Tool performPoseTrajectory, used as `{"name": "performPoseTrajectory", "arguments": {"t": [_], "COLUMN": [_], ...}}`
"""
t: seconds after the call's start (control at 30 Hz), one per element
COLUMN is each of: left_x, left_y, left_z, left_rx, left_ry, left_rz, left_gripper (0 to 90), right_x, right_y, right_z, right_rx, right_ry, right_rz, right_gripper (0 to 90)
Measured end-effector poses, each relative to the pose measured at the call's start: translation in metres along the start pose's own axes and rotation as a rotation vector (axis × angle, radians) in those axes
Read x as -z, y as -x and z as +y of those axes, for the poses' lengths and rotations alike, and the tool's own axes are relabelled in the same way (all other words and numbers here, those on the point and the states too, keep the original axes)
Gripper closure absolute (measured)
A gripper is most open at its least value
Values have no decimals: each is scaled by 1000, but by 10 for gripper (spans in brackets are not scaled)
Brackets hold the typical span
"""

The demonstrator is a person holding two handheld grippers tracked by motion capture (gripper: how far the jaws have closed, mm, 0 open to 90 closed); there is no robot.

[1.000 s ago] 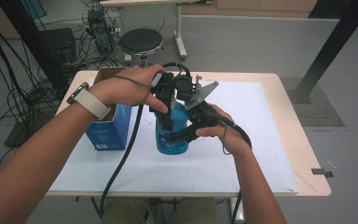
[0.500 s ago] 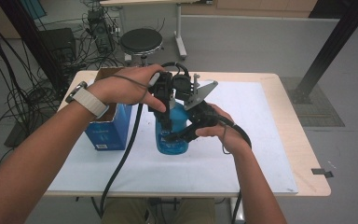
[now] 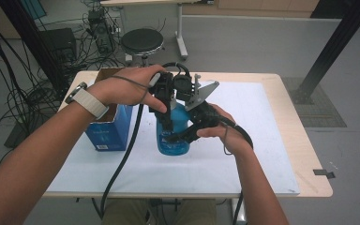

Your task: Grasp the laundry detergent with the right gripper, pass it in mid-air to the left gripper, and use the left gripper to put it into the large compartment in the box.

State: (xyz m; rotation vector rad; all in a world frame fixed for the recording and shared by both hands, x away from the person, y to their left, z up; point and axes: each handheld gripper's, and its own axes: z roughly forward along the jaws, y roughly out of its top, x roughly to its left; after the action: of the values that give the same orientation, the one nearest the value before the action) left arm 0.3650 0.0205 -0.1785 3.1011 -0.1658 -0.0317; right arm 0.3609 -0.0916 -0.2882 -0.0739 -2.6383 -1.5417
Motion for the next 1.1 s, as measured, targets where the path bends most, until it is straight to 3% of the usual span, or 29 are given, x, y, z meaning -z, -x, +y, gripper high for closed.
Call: {"name": "performPoseTrajectory", "arguments": {"t": [1.1], "left_x": [1], "left_y": [2], "left_z": [-1], "left_rx": [9], "left_ry": [13], "left_rz": [6], "left_gripper": [376], "right_x": [2], "right_y": [0], "right_z": [2], "right_rx": [16], "right_ry": [-10], "right_rz": [2], "right_gripper": [430]}}
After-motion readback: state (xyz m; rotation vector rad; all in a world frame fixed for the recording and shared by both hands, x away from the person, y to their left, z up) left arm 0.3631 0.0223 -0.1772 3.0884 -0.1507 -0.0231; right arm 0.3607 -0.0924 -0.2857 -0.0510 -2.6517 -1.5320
